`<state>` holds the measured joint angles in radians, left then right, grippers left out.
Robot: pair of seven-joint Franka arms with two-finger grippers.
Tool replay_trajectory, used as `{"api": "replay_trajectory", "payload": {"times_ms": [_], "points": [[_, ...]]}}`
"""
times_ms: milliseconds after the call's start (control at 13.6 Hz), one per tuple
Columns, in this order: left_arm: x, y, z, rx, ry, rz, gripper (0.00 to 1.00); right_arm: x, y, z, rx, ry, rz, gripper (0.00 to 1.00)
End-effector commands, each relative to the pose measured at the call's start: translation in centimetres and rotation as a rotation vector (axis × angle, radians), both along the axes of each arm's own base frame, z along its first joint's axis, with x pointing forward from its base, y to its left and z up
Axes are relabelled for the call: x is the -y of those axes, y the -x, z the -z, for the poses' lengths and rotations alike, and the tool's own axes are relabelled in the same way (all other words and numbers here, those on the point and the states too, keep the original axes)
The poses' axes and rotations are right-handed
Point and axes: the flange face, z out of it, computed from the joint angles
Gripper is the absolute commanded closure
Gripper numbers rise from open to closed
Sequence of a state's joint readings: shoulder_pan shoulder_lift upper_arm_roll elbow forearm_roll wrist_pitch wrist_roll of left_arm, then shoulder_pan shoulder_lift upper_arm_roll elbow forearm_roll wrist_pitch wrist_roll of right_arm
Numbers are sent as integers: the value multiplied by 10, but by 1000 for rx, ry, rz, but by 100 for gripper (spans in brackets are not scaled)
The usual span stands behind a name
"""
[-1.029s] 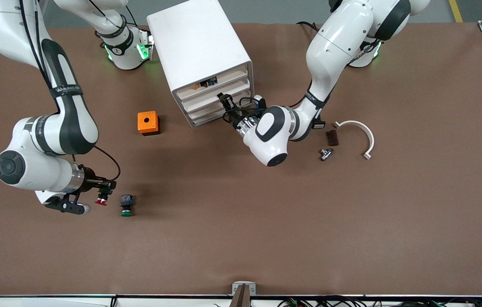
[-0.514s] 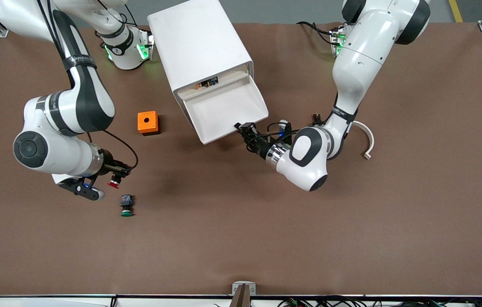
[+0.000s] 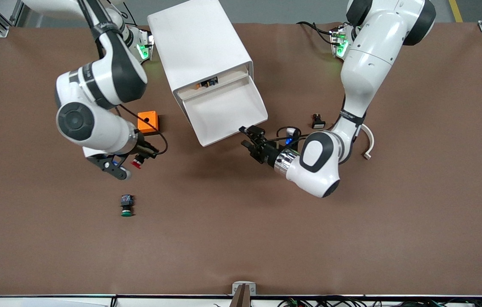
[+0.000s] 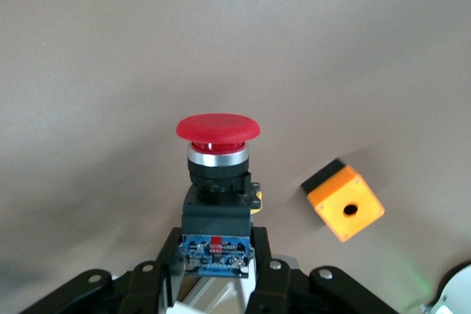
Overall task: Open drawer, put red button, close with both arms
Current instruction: 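Carry the red button to the drawer while the left gripper withdraws, then lower the red button into the open drawer and open the right gripper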
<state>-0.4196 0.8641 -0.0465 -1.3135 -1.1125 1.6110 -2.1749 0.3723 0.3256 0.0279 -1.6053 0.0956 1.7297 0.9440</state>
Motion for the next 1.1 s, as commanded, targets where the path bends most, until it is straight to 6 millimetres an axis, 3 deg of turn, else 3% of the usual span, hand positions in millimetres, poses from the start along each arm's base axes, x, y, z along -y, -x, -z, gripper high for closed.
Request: {"api": "replay_trajectory", "payload": {"times_ms": [0,220,367,514,588,808,882,1029], "points": [[-59,-39,-26,110,43,11,1,-46,30,-12,6,40,84,100],[-117,-65,-45,256,-21,93,0,-104,63,-10,15,72,179,100],[-147,-72,-45,341,-20,157,1,-135,80,-8,14,55,270,100],[-153,-71,-47,461,7,275,0,-159,93,-3,39,47,335,100],[-155,-72,-60,518,18,319,0,-168,95,1,48,42,365,100],[-163,-71,-70,670,11,518,0,-200,105,33,66,16,466,100],[-168,-72,-80,732,15,602,0,-208,106,41,63,1,490,99],[-189,-75,-124,887,20,792,0,-214,110,58,63,-9,542,99]]}}
